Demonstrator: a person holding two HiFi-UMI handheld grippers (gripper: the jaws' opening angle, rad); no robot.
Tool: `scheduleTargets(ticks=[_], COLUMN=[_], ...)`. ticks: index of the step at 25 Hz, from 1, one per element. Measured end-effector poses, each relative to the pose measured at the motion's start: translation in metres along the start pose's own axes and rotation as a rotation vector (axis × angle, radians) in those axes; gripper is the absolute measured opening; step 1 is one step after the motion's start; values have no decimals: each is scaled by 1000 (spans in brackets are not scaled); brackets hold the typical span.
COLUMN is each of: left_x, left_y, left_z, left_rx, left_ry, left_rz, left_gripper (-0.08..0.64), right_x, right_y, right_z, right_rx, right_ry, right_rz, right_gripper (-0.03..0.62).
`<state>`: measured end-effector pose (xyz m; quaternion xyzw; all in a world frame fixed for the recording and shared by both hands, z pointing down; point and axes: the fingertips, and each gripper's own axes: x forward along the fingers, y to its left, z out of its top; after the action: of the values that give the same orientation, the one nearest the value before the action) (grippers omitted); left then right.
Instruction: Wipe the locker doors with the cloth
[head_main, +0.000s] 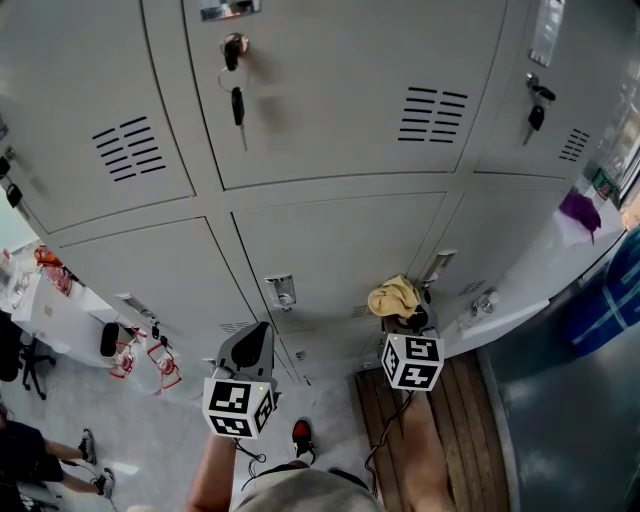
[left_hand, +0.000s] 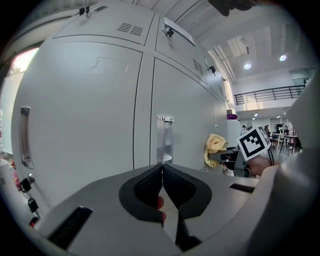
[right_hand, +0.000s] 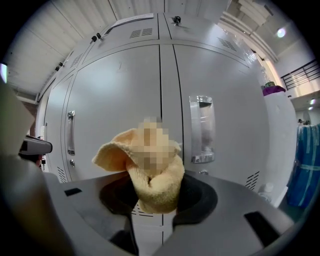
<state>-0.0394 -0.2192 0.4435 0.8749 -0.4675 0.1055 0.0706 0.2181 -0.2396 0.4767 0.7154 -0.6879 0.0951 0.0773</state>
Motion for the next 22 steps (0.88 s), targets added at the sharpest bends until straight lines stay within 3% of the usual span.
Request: scheduleTargets(ticks=[11,22], left_x=[-4,-19], left_y=[-7,-6], left_z=[-1,-16], left_rx=[-3,-31], left_ry=[-2,10], left_rz=[-4,43], left_gripper=[23,23], right_x=[-14,-37], right_y=[11,69], right_z=[1,-11], right_rx=[12,-14], right_ry=[-32,-35], right_rz=[30,187], right_gripper=[184,184])
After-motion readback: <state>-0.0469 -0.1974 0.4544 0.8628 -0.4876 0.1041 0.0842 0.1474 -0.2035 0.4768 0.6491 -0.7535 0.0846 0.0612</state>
